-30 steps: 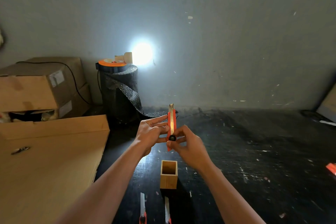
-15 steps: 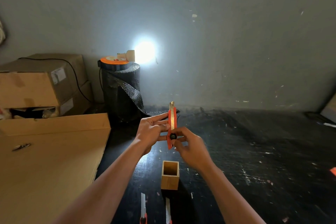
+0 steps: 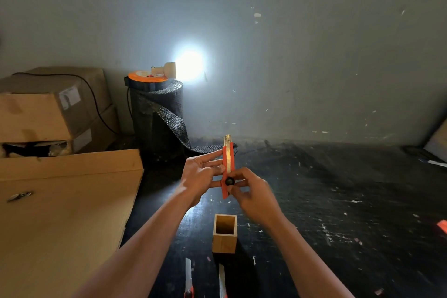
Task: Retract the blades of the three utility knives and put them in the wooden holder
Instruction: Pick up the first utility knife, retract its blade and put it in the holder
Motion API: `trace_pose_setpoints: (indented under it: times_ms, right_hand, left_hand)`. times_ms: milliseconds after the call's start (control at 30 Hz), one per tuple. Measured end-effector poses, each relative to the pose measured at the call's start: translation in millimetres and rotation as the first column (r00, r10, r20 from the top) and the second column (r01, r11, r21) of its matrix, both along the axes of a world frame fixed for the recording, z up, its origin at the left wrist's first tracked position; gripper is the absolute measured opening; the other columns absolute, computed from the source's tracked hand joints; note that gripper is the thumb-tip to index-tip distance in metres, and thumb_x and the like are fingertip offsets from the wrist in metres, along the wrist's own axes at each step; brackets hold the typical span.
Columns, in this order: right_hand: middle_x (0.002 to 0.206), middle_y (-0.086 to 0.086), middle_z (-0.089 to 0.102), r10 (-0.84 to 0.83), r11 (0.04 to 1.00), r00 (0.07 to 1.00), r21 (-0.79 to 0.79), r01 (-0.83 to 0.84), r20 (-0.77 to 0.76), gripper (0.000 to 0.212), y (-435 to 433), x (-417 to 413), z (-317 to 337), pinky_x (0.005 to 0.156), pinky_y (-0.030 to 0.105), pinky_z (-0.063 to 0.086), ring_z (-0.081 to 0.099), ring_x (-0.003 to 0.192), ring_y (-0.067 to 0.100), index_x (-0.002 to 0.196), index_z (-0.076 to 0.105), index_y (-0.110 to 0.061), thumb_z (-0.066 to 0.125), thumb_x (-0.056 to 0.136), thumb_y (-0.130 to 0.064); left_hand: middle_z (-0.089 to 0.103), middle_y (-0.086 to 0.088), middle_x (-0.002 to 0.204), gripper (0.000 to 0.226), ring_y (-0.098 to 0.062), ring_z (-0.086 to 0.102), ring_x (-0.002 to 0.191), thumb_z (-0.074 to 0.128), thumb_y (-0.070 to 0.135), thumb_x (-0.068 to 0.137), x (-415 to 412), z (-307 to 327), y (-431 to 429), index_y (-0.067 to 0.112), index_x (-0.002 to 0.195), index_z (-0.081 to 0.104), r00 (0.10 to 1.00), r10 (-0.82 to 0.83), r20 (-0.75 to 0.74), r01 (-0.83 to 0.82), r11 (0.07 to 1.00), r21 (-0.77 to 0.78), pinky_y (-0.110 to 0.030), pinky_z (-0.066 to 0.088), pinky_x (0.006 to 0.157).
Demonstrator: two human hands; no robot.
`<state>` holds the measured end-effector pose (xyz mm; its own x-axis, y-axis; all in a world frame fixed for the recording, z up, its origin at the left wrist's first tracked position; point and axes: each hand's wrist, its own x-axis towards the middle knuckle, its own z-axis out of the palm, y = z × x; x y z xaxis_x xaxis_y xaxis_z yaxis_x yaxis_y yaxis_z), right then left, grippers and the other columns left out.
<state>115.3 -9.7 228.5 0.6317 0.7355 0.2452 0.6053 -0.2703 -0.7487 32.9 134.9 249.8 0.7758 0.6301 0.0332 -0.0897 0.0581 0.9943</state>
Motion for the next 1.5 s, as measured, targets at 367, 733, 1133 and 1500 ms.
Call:
trace_pose_setpoints:
  times_ms: [367,733,1133,1500]
  right_hand:
    - [0.095,-0.018,0.065,-0.046,0.996,0.993,0.070,0.054,-0.108,0.025,5,7,-22,0.075,0.017,0.054,0.068,0.088,0.004,0.102,0.058,-0.028,0.076,0.086,-0.037]
    - [0.095,-0.001,0.076,0.013,0.987,0.966,0.157,0.028,-0.258,0.022,15,37,-40,0.070,0.028,0.063,0.076,0.083,0.010,0.117,0.066,-0.014,0.067,0.096,-0.009]
    - [0.094,0.002,0.069,-0.149,0.987,0.940,-0.098,0.125,-0.306,0.010,40,77,-116,0.059,0.016,0.050,0.069,0.082,0.013,0.103,0.063,-0.013,0.068,0.095,-0.018]
    - [0.099,-0.002,0.072,-0.149,0.941,0.964,-0.332,0.070,-0.220,0.005,58,89,-177,0.071,0.034,0.053,0.066,0.092,0.018,0.098,0.067,-0.023,0.066,0.094,-0.025]
  left_hand:
    - [0.079,-0.004,0.104,0.044,-0.020,0.081,0.082,0.064,-0.010,0.093,1,-23,0,0.011,0.131,0.067,1.000,-0.011,-0.007,0.011,1.000,-0.022,-0.033,0.062,0.059]
    - [0.081,-0.012,0.097,0.037,-0.026,0.079,0.091,0.065,-0.009,0.090,11,-77,-7,0.008,0.123,0.069,0.997,-0.005,-0.083,0.004,1.000,-0.017,-0.041,0.065,0.078]
    - [0.067,-0.009,0.133,0.062,-0.021,0.064,0.120,0.084,0.024,0.081,23,-188,4,0.012,0.137,0.060,0.836,0.165,-0.523,0.149,0.849,0.507,-0.033,0.053,0.099]
    - [0.059,-0.009,0.142,0.092,-0.023,0.059,0.127,0.084,0.027,0.081,33,-234,9,0.017,0.157,0.032,0.767,0.072,-0.638,0.179,0.930,0.320,-0.043,0.056,0.099]
